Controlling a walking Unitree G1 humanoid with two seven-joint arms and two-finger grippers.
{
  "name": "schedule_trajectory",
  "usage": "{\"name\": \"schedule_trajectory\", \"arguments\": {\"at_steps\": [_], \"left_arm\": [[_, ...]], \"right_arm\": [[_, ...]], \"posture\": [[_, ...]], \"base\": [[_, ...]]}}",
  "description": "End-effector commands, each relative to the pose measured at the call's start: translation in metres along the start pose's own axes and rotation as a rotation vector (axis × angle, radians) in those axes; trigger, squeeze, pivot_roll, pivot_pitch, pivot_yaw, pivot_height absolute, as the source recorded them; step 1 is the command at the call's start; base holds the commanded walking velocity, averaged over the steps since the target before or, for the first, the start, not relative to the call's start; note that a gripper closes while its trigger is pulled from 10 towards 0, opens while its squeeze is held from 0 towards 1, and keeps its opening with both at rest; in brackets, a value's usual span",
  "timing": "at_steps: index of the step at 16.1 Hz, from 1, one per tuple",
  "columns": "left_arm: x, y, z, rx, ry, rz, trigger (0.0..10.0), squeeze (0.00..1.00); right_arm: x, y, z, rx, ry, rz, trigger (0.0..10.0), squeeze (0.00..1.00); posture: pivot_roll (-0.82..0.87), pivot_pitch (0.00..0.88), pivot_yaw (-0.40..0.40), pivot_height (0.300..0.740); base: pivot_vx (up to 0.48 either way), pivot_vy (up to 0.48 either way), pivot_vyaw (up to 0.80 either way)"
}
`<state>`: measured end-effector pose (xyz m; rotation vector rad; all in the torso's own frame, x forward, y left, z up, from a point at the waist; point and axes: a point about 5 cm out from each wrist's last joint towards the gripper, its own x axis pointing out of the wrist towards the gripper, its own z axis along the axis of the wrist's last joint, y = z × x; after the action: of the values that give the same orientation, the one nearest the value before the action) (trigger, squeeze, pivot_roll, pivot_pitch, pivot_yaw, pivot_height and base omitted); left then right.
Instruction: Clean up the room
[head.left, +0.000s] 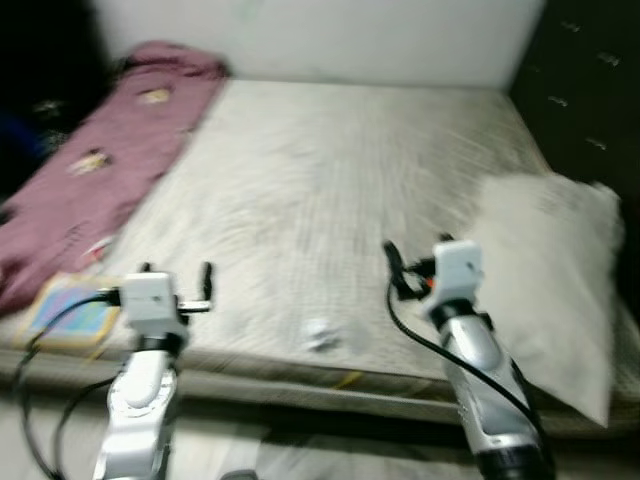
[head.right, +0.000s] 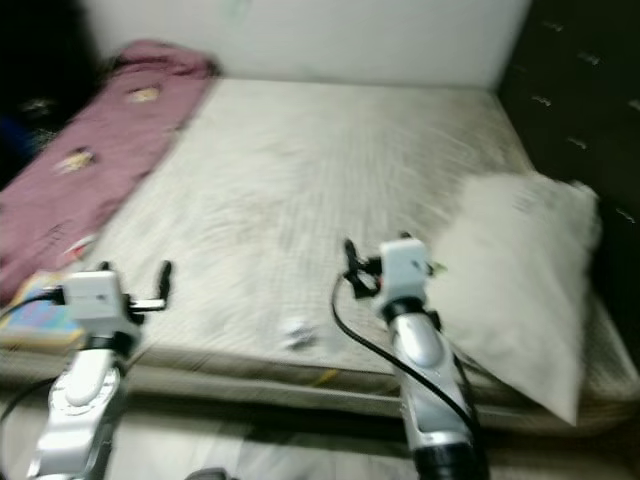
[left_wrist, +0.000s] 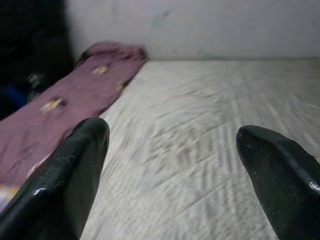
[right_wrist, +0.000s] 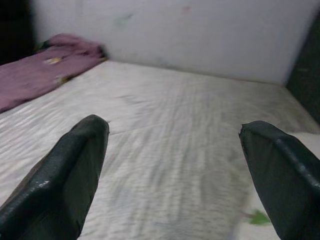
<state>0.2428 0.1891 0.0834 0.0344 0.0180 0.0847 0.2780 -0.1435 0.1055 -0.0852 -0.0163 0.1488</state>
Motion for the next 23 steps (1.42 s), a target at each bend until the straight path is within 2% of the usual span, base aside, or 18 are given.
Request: {"name": "schedule_trajectory", "arguments": {"at_steps": [1,4,7,10,23], "left_arm": [[0.0019,-0.0110,0.0029,-0.017,-0.011,-0.040,10.0,0.00],[0.0025,-0.0105,0.0021,-0.014,-0.004,-0.034,10.0,0.00],[0.0039,-0.0118,0.0006,-0.003,0.005,-0.031,10.0,0.00],[0.0036,-0.0127,-0.0002,-0.028,0.011,-0.038,10.0,0.00],[0.0023,-0.0141,-0.0021,-0.065,0.028,-0.043,10.0,0.00]], "right_arm": [[-0.0040,-0.0107,-0.0054,-0.009,0.025,-0.032,10.0,0.00],[-0.0034,-0.0099,-0.0036,-0.006,0.022,-0.034,10.0,0.00],[-0.0033,-0.0102,-0.0044,-0.004,0.023,-0.037,10.0,0.00],[-0.0038,-0.0106,-0.0051,-0.004,0.026,-0.036,10.0,0.00],[-0.0046,-0.0089,-0.0101,-0.007,0.055,-0.021,10.0,0.00]], "posture": [[0.04,0.000,0.014,0.740],[0.04,0.000,0.016,0.740],[0.04,0.000,0.016,0.740],[0.04,0.000,0.015,0.740],[0.05,0.000,0.005,0.740]], "base": [[0.398,0.000,0.00],[0.356,0.000,0.00],[0.000,0.000,0.00],[0.000,0.082,0.00],[0.000,0.480,0.00]]}}
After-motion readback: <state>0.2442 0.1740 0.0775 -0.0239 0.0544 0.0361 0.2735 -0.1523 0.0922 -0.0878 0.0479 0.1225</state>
